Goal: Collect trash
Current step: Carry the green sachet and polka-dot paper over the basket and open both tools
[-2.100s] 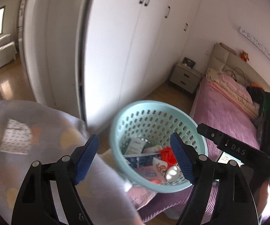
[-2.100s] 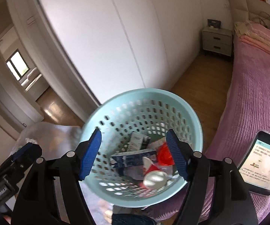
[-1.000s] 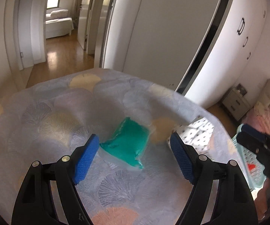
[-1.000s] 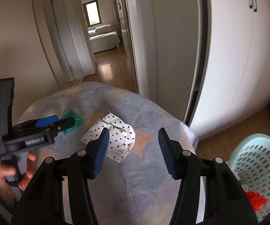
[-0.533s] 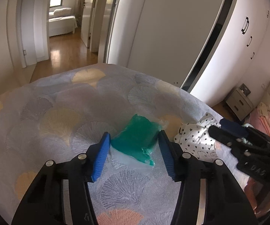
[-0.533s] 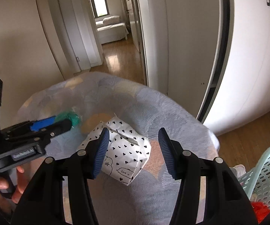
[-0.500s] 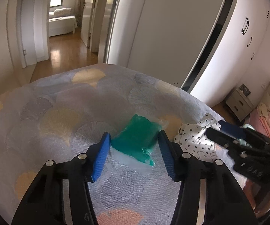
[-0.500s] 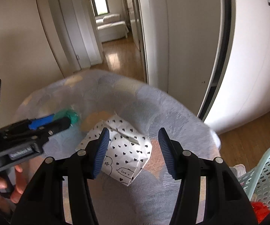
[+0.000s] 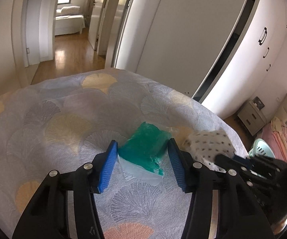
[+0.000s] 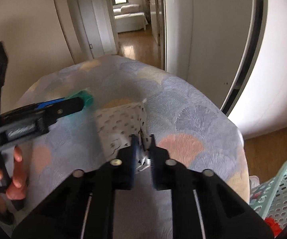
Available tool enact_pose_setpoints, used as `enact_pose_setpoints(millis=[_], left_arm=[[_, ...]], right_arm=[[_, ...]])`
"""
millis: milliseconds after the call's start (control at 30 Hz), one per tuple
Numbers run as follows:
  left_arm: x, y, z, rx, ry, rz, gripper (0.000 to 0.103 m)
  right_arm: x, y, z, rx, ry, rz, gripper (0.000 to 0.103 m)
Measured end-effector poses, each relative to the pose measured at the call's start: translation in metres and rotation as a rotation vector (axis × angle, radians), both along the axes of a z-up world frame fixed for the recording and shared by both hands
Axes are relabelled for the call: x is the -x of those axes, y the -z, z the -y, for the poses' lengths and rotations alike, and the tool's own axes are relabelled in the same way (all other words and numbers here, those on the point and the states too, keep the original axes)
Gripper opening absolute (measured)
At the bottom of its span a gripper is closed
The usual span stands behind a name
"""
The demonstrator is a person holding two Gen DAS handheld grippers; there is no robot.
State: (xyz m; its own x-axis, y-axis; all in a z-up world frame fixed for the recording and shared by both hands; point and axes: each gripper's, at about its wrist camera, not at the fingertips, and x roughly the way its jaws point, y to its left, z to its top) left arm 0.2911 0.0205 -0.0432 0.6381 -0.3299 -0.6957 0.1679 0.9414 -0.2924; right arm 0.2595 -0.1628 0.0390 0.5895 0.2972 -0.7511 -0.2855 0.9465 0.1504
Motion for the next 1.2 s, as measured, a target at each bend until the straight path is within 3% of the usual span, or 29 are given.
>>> enact_pose_setpoints(millis=[167,333,500,667,833,933,1200], left_arm=[[0.003,-0.004,0.0,-0.001,-0.006,0.027,0.049],[0.017,-0.018,0.018,0.002,0.051,0.069,0.049],[0.049,-0.051,0.056,0.013,0.153,0.116,0.049],[0.082,-0.084,0.107,0.042,0.253,0.178,0.049],[0.117,-0.095,0.179,0.057,0.393,0.19,0.049],[0.133,-0.09,0.229,0.03,0.472,0.179,0.049],[0.132,-0.058,0.307,-0.033,0.535,0.094,0.049]], right_arm=[[0.031,-0.009,0.017,-0.066,0.086,0.04,0.004],[0.073,-0.022,0.05,-0.093,0.176,0.08,0.004],[0.122,-0.048,0.089,-0.011,0.28,0.15,0.004],[0.161,-0.068,0.145,-0.06,0.431,0.186,0.004],[0.188,-0.066,0.203,-0.104,0.598,0.152,0.004],[0.189,-0.044,0.249,-0.175,0.714,0.015,0.004],[0.195,-0.019,0.294,-0.176,0.787,-0.016,0.005]])
